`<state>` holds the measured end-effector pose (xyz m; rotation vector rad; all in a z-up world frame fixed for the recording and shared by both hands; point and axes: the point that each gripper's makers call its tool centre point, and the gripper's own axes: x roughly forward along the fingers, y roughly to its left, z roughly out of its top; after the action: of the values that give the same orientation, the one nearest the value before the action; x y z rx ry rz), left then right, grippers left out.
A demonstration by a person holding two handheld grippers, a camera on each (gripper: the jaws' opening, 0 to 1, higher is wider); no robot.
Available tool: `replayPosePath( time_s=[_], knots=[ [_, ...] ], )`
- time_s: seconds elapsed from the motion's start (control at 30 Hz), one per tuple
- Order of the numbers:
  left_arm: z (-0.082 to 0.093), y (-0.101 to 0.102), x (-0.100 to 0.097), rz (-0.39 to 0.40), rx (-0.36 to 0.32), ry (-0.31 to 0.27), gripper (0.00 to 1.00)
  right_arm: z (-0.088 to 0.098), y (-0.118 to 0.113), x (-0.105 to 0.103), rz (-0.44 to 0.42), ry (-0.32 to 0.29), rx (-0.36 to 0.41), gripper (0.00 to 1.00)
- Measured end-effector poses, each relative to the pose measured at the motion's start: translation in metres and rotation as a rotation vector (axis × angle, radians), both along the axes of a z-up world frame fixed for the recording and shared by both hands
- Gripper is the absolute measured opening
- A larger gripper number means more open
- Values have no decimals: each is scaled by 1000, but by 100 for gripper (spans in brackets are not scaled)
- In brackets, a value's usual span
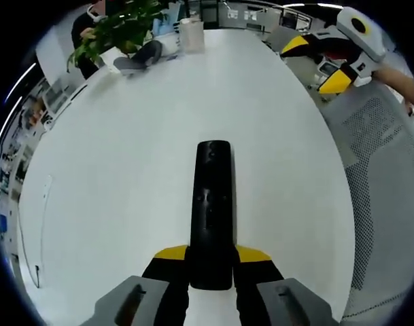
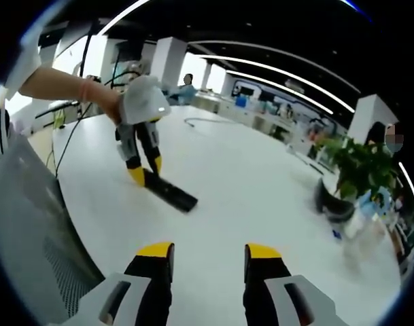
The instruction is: Press the specified remote control buttons in sequence, fully releasing each button before pressing the next.
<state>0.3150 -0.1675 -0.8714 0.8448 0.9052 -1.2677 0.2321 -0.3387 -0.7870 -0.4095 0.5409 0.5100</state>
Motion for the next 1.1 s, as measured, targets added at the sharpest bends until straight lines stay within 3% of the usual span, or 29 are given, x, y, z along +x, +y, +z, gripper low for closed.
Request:
replayPosePath(
  time_s=[1.1],
  knots=[
    [1,1,-19,-2,-18,1,24,-2,-2,-1,-6,5,-5,36]
  ],
)
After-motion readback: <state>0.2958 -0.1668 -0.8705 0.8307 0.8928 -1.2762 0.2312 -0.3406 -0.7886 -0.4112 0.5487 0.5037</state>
